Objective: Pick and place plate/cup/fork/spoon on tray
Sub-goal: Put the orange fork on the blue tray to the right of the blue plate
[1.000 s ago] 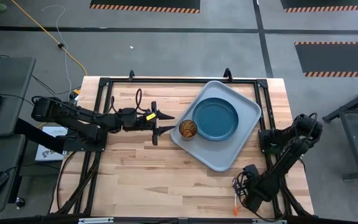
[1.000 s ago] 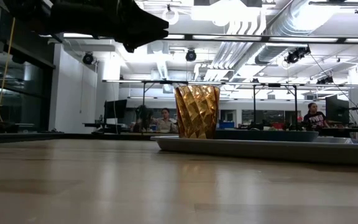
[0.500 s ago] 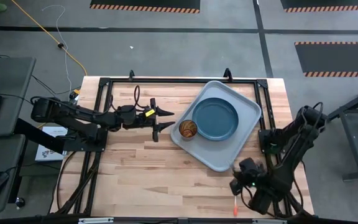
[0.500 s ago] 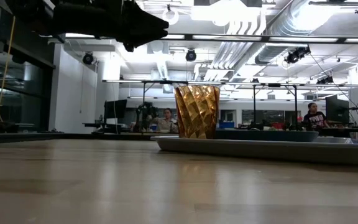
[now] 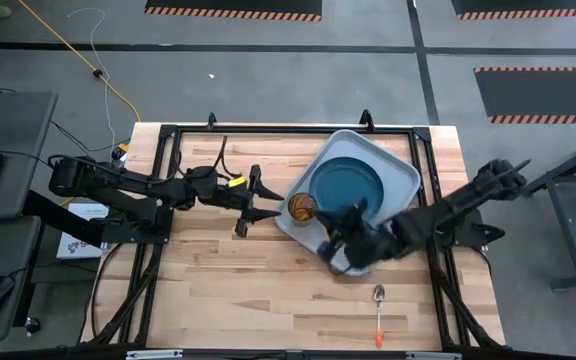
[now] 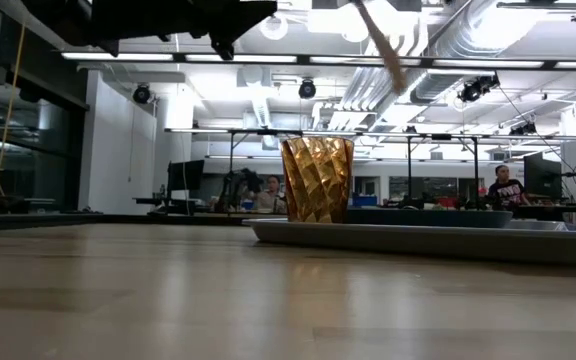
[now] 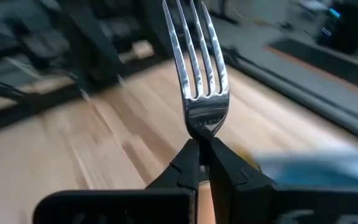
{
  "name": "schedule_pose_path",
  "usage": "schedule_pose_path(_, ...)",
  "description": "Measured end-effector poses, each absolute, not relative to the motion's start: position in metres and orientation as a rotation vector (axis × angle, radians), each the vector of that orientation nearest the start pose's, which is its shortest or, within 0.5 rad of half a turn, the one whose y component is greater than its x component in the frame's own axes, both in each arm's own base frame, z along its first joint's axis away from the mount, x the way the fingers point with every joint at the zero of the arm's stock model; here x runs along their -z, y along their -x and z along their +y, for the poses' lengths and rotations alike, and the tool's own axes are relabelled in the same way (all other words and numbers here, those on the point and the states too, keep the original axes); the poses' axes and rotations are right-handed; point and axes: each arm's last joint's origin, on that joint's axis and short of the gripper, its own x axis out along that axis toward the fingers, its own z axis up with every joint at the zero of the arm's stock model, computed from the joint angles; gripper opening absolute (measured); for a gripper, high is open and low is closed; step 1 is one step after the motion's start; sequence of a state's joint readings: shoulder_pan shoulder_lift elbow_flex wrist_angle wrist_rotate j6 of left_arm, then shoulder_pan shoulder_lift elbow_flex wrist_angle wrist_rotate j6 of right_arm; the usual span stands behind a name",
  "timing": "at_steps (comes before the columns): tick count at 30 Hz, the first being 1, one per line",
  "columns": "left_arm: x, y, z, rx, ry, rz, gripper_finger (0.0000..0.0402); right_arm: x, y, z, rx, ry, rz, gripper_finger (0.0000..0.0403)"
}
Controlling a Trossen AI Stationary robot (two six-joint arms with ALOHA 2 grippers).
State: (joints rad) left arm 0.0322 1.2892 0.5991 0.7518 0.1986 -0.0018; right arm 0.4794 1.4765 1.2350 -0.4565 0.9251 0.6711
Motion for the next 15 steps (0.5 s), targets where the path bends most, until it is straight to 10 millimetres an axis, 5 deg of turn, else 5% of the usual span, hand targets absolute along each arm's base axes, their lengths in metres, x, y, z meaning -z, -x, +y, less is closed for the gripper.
schedule_pose_path(5,-0.252,-0.271,0.005,0.157,-0.016,-0.056,0.0207,-0.340,-0.308,0.095,0.474,-0.127,0.239,0.0000)
schedule_pose_path(15,-0.246,-0.276,0.007,0.101,0.042,-0.050,0.0261,-0.350,-0.339,0.059,0.315,-0.072,0.109,0.0000)
